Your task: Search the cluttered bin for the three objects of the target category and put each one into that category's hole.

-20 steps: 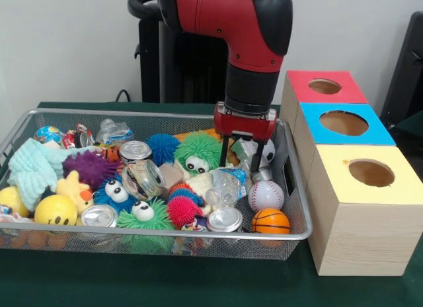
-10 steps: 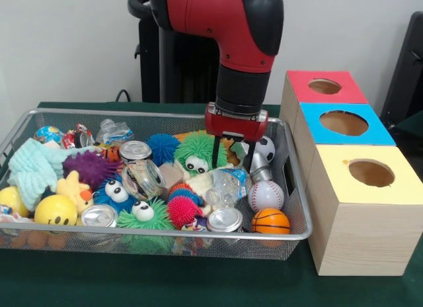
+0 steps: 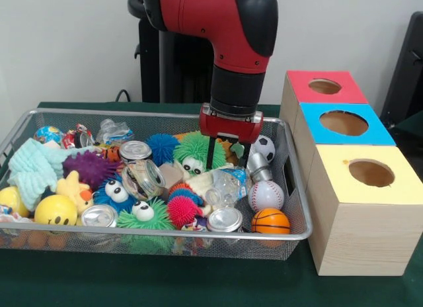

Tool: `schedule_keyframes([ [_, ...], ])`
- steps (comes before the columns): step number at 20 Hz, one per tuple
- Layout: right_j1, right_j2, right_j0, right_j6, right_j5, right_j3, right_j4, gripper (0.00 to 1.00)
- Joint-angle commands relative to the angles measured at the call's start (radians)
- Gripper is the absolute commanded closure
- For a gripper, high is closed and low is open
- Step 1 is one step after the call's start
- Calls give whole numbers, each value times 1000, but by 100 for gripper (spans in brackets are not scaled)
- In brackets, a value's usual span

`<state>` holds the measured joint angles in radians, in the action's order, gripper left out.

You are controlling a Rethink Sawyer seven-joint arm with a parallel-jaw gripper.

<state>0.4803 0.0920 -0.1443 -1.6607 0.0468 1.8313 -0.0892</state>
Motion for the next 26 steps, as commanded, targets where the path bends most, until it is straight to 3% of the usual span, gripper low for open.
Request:
schedule_keyframes([
  [1,-27,-20,11,-132,126,-117,-35,0],
  [5,-29,-4,28,-138,137,-133,-35,0],
  [16,-1,45,67,-141,302,-175,-30,0],
  [26,-15,22,53,-131,291,-204,-10,0],
])
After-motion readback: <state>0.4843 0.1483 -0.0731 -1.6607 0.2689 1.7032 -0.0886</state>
